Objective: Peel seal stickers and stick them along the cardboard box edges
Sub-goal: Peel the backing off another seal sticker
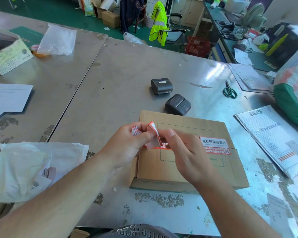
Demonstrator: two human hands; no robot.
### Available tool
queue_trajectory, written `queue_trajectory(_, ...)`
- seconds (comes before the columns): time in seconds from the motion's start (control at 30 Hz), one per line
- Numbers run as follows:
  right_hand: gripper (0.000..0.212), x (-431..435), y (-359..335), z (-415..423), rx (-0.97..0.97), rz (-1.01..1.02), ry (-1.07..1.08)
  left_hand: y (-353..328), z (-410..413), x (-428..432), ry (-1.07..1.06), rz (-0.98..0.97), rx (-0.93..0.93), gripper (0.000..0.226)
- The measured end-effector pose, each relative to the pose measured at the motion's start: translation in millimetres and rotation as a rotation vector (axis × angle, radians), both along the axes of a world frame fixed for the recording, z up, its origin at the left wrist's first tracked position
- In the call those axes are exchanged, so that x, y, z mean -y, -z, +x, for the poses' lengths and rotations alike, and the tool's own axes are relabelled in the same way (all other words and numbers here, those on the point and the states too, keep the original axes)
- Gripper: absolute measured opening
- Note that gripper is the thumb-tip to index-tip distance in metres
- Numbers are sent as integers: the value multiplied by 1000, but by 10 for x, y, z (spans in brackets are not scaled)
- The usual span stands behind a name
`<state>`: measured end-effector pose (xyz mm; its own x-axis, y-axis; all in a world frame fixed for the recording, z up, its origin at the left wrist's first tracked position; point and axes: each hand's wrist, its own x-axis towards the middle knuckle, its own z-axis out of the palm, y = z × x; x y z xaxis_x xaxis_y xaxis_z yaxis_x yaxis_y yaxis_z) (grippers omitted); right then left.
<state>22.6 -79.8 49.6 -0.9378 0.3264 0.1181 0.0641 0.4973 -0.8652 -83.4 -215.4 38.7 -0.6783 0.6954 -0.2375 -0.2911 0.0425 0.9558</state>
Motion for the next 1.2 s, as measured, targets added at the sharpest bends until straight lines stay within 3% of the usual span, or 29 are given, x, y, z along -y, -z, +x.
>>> queue_trajectory(0.23, 57, 3, -18, 5, 12, -93, 2, 30, -6, 9, 28, -37, 63, 16)
queue_trajectory(0.33, 56, 2, -64, -12, 34, -357, 18, 6, 26, 6, -20, -30, 8, 24)
queue_trajectory(0.4, 56, -16, -99, -40, 74, -531, 43, -28, 58, 1, -20, -16, -59, 17)
queue_trajectory(0.5, 54, -52, -123, -52, 89, -681, 83, -130, 124, -12, 26, 22, -115, 17)
queue_trajectory(1.0, 47, -70, -58, -59, 90, -534, 141, -122, 90, 29, 41, -59, -304, 10)
queue_trajectory(1.13, 47, -52, -34, -59, 91, -573, 120, -143, 105, 29, 94, 28, -178, 18)
queue_trajectory(1.2, 50, -35, -46, -57, 89, -618, 96, -134, 99, 28, 115, 100, -85, 11)
